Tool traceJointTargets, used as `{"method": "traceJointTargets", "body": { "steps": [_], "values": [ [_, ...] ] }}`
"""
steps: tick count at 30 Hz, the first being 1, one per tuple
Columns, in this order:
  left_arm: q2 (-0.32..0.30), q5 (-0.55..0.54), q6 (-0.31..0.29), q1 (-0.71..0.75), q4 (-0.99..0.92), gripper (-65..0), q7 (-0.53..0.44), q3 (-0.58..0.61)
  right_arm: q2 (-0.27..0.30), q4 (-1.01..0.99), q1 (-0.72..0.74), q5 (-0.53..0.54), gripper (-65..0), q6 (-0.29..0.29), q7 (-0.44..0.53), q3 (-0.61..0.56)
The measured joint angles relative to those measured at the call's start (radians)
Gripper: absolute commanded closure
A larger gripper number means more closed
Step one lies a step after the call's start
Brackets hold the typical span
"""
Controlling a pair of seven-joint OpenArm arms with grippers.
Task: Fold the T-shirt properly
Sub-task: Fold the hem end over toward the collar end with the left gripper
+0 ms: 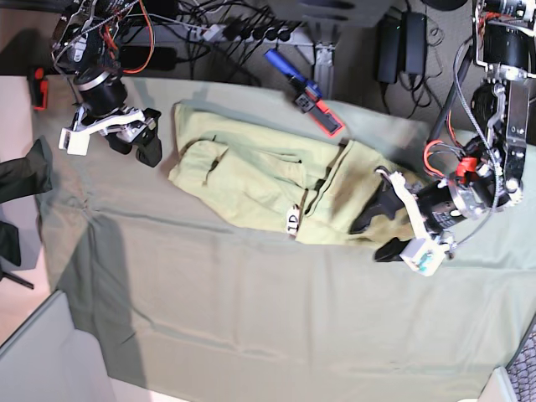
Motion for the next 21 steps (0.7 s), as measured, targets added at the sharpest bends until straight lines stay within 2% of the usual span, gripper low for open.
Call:
{"method": "traceJointTargets", "body": {
  "steps": [5, 10, 17, 21],
  "values": [
    [-0.038, -0.026, -0.001, 0.000, 0.000, -41.9, 0.002, -0.015, -0.027, -0.114, 0.053, 0.019, -44.5, 0.000, 0.002, -0.033],
    [-0.066, -0.027, -0.001, 0.000, 0.000, -41.9, 0.011, -0.019, -0.029, -0.173, 0.084, 0.040, -44.5, 0.001, -0.008, -0.084],
    [-0.063, -0.029, 0.000, 0.000, 0.000, -41.9, 0.011, -0.025, -0.027, -0.172, 0.080, 0.061, -44.5, 0.001, -0.013, -0.203],
    [-0.063, -0.027, 0.000, 0.000, 0.000, -41.9, 0.014, -0.025, -0.027, -0.172, 0.079, 0.061, -44.5, 0.001, -0.014, -0.227]
  ]
}}
